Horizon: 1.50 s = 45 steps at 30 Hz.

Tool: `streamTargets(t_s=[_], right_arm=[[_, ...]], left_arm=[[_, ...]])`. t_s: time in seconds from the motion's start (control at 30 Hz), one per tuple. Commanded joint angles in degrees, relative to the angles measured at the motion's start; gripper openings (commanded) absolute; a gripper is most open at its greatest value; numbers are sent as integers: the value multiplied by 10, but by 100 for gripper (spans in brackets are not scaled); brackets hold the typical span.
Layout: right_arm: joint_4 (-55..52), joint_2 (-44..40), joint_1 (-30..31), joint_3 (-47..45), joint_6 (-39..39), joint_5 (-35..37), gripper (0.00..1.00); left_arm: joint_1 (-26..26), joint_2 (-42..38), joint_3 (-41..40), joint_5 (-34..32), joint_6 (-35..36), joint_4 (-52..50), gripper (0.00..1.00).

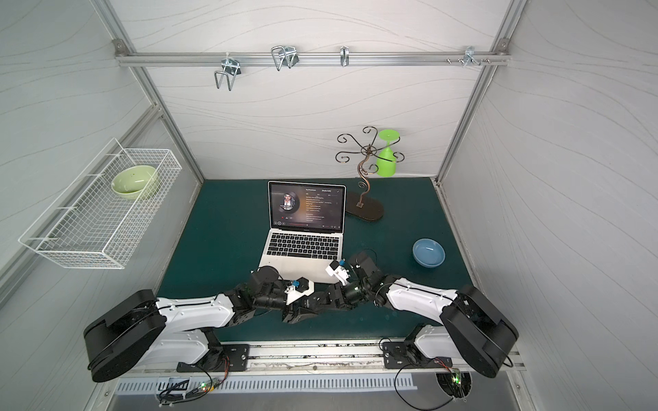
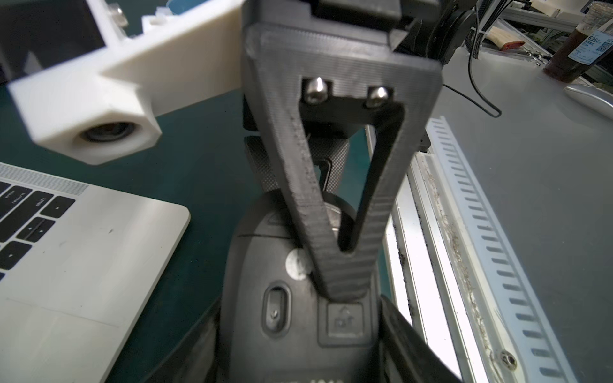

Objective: Remove the wireless mouse receiver from the laptop
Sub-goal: Place the mouse at the center of the board.

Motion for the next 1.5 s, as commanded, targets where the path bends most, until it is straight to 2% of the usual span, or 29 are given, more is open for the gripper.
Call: streamTargets(t_s=[0.0, 0.07, 0.1, 0.13, 0.17, 0.2, 0.37, 0.47, 0.53, 0.57, 0.67, 0.7, 0.87, 1.0, 1.2, 1.3, 1.33, 1.43, 1.47], right_arm=[[6, -6, -3, 1, -2, 2, 40], [5, -12, -2, 2, -1, 5, 36], [-5, -17, -1, 5, -6, 10, 34], [-19, -23, -1, 9, -15, 17, 32], [-40, -30, -1, 14, -26, 25, 29], [-60, -39, -2, 19, -37, 35, 28], [-183, -84, -8, 55, -106, 122, 26], [-276, -110, -19, 90, -159, 234, 26], [-335, -116, -19, 121, -201, 335, 26], [-360, -116, -19, 137, -218, 390, 26], [-404, -100, -16, 178, -269, 546, 26], [-409, -90, -16, 187, -285, 590, 26], [-394, -24, -9, 221, -361, 777, 23], [-366, 46, -6, 238, -421, 895, 23], [-353, 172, 5, 266, -464, 1009, 22], [-343, 219, 8, 269, -474, 1022, 23], [-343, 231, 8, 270, -471, 1020, 26], [-364, 252, 14, 279, -445, 985, 51], [-363, 250, 18, 277, -445, 971, 55]], left_arm=[[-2, 6, 37, 31, -6, 37, 0], [-2, 10, 41, 34, -10, 34, 0], [-2, 13, 44, 35, -14, 30, 7], [-2, 15, 47, 36, -17, 28, 21], [-2, 18, 51, 37, -21, 26, 49], [-1, 22, 54, 37, -27, 25, 99], [-2, -2, 50, 25, -77, 49, 100], [-2, -63, 39, -33, -142, 52, 100], [0, -119, 32, -92, -180, 34, 100], [0, -151, 33, -142, -206, 2, 100], [7, -238, 66, -310, -282, -179, 100], [17, -259, 77, -335, -291, -231, 100], [73, -328, 90, -348, -330, -353, 100], [123, -364, 76, -345, -372, -378, 100], [215, -369, 76, -291, -420, -413, 99], [237, -371, 72, -281, -428, -419, 100], [241, -372, 71, -283, -430, -421, 100], [257, -371, 71, -282, -441, -426, 99], [265, -369, 71, -277, -445, -428, 99]])
